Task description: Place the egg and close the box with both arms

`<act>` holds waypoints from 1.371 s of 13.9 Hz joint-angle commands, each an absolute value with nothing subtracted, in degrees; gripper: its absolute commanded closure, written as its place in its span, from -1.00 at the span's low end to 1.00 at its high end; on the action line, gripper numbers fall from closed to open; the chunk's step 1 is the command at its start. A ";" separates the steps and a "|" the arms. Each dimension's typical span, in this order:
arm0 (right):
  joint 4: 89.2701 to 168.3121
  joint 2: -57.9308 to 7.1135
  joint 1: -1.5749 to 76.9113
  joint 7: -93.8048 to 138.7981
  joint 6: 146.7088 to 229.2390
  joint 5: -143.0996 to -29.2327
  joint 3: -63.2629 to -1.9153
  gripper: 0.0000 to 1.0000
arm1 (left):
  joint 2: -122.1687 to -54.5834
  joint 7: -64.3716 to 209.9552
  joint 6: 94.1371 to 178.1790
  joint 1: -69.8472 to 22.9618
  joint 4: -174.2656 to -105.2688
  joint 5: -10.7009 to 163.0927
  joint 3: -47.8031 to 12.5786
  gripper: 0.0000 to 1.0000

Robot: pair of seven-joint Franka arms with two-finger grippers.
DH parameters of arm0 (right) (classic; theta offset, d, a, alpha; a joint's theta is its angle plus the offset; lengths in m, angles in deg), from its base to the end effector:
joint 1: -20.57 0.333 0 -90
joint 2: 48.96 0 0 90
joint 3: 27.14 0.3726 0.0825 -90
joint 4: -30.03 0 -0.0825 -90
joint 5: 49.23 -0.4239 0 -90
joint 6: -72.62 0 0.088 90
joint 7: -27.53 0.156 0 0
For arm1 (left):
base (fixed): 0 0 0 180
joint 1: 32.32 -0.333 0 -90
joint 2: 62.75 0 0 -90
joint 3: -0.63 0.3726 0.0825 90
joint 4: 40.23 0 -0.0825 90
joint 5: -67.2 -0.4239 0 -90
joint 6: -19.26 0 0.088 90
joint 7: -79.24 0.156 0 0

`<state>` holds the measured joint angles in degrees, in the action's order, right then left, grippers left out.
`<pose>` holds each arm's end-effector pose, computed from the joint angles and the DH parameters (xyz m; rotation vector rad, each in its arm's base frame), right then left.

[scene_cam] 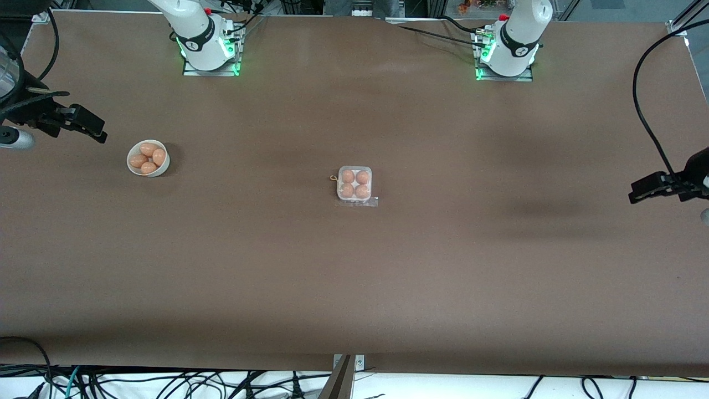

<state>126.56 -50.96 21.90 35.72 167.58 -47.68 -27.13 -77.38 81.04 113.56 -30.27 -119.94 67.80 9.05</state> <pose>0.5876 0.0097 0.6017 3.1099 -0.1826 0.0151 0.6873 0.0631 0.5684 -3.1127 -0.1180 -0.0002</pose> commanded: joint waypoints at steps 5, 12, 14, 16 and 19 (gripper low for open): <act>125.75 -50.81 21.36 34.91 166.84 -47.74 -26.88 -1.00 | -70.05 78.90 117.87 -36.26 -132.69 60.79 -2.70 -1.00; 125.75 -50.81 21.36 34.91 166.83 -47.74 -26.96 -1.00 | -70.14 78.54 117.78 -38.20 -133.13 61.32 -2.54 -1.00; 125.83 -50.81 21.36 34.91 166.75 -47.74 -26.96 -1.00 | -70.31 78.45 117.61 -39.08 -133.04 61.66 -1.84 -1.00; 125.75 -50.81 21.36 34.91 166.75 -47.74 -26.96 -1.00 | -70.31 78.36 117.43 -39.35 -133.04 61.75 -1.84 -1.00; 125.83 -50.81 21.36 34.91 166.75 -47.74 -26.96 -1.00 | -70.23 75.91 117.17 -39.70 -133.04 64.82 -1.84 -1.00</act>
